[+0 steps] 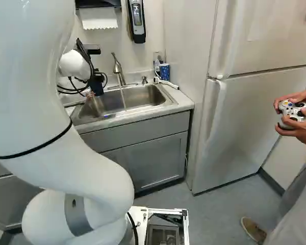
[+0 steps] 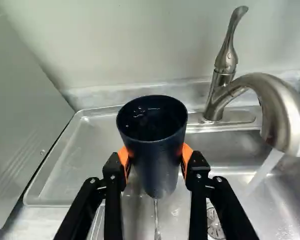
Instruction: Rinse the cup and place it in the tray
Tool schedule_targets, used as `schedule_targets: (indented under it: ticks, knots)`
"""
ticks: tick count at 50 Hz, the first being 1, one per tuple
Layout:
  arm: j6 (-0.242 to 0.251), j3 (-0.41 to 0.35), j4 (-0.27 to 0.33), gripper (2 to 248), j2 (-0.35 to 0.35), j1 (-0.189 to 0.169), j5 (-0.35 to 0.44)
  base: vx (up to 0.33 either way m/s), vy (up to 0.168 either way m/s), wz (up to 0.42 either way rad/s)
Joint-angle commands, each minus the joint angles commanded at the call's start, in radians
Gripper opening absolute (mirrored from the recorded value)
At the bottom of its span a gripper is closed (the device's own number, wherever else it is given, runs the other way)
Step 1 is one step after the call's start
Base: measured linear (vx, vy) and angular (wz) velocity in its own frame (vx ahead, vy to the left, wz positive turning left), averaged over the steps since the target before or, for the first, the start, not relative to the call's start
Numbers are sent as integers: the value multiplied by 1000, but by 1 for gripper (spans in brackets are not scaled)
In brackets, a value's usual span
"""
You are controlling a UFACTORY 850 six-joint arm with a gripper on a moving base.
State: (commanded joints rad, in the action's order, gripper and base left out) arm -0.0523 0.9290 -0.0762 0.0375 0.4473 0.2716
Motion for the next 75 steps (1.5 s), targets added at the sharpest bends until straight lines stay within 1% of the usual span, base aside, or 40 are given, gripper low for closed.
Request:
schedule_targets:
  ticks: [10, 36, 45, 61, 70, 75]
  knots:
    - [0, 0, -20, 121, 0, 0, 53, 0, 0, 0]
    - [0, 16, -20, 121, -27, 0, 53, 0, 0, 0]
    - [0, 28, -20, 121, -34, 5, 53, 0, 0, 0]
    - [0, 43, -20, 121, -19, 22, 53, 0, 0, 0]
    - [0, 44, -20, 121, -18, 23, 53, 0, 0, 0]
    - [-24, 44, -20, 121, -18, 23, 53, 0, 0, 0]
